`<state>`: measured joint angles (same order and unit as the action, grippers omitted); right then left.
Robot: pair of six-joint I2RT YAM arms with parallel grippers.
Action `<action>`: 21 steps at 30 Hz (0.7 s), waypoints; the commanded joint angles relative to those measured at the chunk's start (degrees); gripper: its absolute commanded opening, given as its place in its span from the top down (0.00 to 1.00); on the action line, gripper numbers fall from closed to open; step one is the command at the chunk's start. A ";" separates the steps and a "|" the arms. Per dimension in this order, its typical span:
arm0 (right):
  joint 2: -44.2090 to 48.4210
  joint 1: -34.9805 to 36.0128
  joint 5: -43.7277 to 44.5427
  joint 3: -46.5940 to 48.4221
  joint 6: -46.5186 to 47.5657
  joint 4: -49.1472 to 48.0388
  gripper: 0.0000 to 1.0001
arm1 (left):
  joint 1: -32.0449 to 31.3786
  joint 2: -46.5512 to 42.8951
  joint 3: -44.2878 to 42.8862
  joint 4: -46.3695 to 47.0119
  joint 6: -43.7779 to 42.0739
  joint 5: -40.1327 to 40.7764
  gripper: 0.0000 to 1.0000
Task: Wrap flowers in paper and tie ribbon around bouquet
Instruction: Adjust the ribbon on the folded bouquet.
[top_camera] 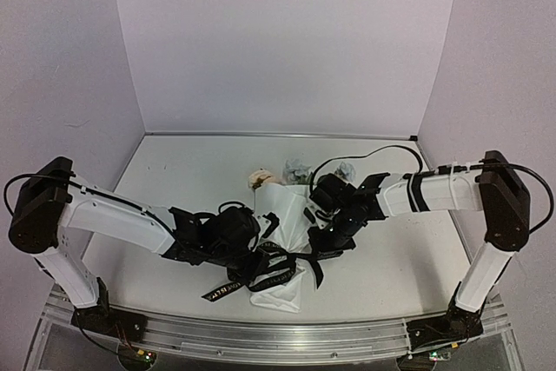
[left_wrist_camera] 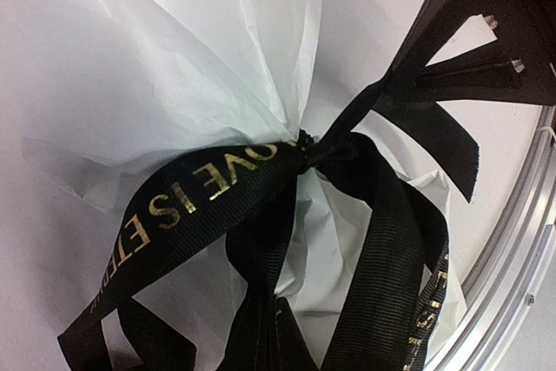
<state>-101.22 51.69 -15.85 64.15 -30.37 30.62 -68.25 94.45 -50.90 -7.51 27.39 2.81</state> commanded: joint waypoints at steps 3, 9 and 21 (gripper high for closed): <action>3.50 -0.90 3.53 -2.06 1.52 2.36 1.00 | 0.27 -2.89 1.08 -0.94 1.42 1.24 1.00; 4.68 -2.22 5.68 -3.71 2.21 4.37 1.00 | 0.19 -3.05 1.28 -1.02 1.85 1.22 1.00; 6.67 -4.59 8.44 -6.63 2.45 6.17 1.00 | 0.20 -3.79 2.06 -0.93 2.17 1.17 1.00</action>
<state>-96.98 47.53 -11.15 58.19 -28.52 33.87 -68.25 93.43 -49.64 -7.50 28.92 2.81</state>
